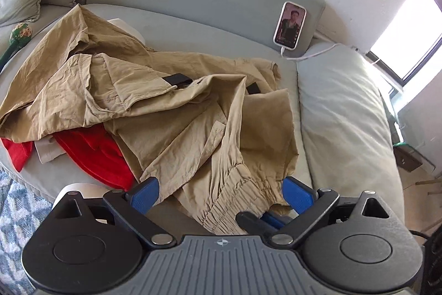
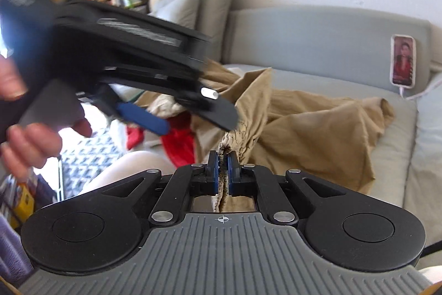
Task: Fold clothes
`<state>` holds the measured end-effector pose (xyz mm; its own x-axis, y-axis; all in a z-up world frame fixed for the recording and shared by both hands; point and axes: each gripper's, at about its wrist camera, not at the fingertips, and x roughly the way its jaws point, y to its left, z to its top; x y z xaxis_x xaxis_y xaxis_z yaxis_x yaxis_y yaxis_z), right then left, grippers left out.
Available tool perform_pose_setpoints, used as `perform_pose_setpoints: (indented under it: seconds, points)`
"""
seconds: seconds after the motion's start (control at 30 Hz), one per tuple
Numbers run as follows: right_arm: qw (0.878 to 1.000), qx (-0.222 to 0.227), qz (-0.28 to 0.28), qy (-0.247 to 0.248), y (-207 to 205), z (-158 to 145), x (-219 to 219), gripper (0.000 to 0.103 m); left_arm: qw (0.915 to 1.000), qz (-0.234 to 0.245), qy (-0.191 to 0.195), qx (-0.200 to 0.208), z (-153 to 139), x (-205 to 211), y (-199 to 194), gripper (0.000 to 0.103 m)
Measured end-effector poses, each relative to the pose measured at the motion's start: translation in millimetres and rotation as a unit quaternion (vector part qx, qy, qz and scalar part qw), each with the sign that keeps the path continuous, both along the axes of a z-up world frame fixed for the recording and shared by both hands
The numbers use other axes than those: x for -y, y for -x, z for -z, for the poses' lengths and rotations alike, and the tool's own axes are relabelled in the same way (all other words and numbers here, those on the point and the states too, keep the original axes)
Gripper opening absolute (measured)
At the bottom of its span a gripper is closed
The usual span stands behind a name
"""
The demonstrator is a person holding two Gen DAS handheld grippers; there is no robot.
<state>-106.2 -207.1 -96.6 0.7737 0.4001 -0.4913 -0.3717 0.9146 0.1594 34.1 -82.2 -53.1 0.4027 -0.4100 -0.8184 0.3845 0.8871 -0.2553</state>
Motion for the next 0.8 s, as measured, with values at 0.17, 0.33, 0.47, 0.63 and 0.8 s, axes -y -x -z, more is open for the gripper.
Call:
perform_pose_setpoints:
  seconds: [0.17,0.33,0.47,0.63,0.8]
  points:
    - [0.998,0.014,-0.041,0.034,9,-2,-23,0.006,0.9959,0.009,-0.075,-0.050,25,20,-23,0.070]
    - [0.997,0.017,-0.050,0.047,10,-3,-28,0.006,0.9954,-0.013,-0.048,-0.082,33,7,-27,0.027]
    - [0.997,-0.009,-0.065,0.036,9,-4,-19,0.016,0.9980,-0.036,0.015,-0.050,23,-25,-17,0.013]
    - [0.998,-0.042,0.018,-0.031,7,-6,35,0.056,0.9921,-0.088,0.079,-0.043,18,-77,-3,0.013]
    - [0.924,-0.236,0.224,-0.199,-32,38,118,0.056,0.9837,-0.123,0.116,-0.061,21,-100,1,0.013]
